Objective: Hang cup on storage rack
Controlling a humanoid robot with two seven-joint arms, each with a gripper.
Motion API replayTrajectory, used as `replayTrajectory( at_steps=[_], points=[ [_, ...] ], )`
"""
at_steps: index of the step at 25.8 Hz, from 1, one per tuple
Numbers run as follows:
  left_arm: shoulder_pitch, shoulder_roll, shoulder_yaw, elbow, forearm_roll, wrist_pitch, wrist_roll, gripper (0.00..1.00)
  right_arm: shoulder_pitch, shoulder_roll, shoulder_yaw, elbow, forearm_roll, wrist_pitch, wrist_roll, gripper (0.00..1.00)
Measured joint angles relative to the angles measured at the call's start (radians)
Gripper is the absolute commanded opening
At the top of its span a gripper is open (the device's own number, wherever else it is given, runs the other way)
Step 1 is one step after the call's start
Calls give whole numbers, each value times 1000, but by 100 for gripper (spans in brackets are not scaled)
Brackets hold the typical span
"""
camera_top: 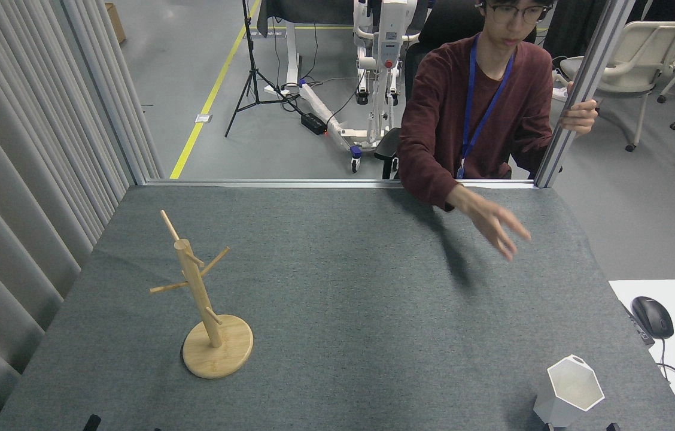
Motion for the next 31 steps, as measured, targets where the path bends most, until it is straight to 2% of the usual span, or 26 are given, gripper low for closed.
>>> replayTrajectory(
  at_steps=[11,20,31],
  points=[
    [-1,-2,-18,25,-5,39,0,100,-12,1,-11,42,8,23,-10,99],
    [-3,-5,-18,48,0,72,0,100,-81,-12,-9,138,10,59,-4,99],
    [-7,-6,-16,58,-2,74,-2,100,-146,-56,-7,188,6,47,1,99]
  ],
)
